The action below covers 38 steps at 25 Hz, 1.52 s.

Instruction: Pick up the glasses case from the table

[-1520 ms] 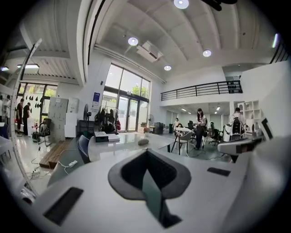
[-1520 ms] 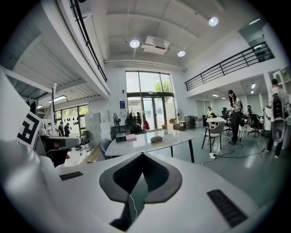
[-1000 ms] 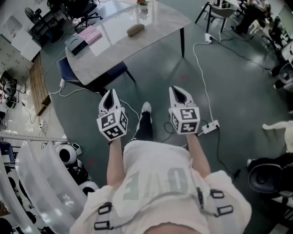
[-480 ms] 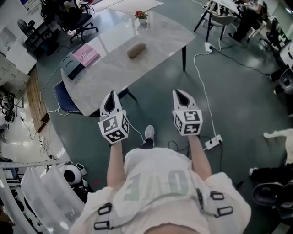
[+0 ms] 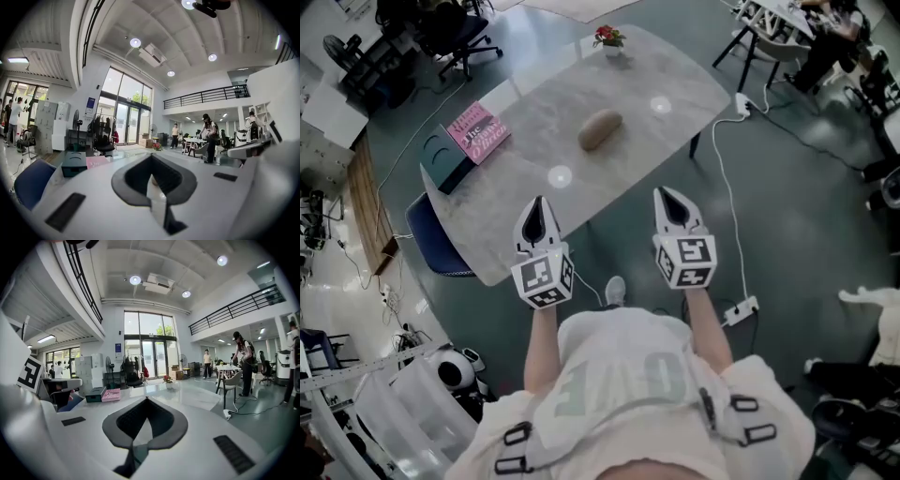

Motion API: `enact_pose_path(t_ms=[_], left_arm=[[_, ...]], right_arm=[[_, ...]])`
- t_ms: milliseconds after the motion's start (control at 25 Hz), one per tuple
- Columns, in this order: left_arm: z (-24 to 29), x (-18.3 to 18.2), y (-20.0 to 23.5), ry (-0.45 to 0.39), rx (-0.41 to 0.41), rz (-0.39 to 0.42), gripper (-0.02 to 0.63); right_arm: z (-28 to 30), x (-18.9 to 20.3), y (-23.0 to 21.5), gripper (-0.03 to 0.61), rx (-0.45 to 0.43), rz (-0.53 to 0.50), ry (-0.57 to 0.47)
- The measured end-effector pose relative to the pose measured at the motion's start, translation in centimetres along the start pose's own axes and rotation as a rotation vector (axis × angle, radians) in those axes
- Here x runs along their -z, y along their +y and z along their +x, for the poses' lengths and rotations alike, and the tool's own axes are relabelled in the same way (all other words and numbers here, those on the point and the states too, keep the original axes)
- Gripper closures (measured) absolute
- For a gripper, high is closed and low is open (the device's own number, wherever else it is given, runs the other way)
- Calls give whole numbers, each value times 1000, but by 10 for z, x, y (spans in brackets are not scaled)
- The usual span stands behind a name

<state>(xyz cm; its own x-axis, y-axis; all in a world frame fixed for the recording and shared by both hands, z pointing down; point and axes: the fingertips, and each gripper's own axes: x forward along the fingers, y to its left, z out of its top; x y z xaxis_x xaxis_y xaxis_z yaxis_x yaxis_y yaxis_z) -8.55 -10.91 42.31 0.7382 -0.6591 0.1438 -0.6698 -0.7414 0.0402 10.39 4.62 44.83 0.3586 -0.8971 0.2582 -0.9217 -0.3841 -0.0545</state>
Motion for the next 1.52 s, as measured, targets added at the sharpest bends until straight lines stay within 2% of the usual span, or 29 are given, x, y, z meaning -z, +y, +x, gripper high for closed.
enact_pose_path(t_ms=[200, 680, 1000, 1520], left_arm=[[33, 2, 16, 19, -14, -14, 611], [53, 5, 23, 38, -39, -35, 611], [78, 5, 16, 33, -94, -50, 611], [168, -14, -11, 0, -206, -70, 611]], right_arm=[[45, -5, 11, 577, -27, -19, -3], [84, -7, 24, 578, -71, -20, 16], [117, -6, 4, 578, -133, -32, 31], [199, -47, -52, 578, -262, -55, 10]])
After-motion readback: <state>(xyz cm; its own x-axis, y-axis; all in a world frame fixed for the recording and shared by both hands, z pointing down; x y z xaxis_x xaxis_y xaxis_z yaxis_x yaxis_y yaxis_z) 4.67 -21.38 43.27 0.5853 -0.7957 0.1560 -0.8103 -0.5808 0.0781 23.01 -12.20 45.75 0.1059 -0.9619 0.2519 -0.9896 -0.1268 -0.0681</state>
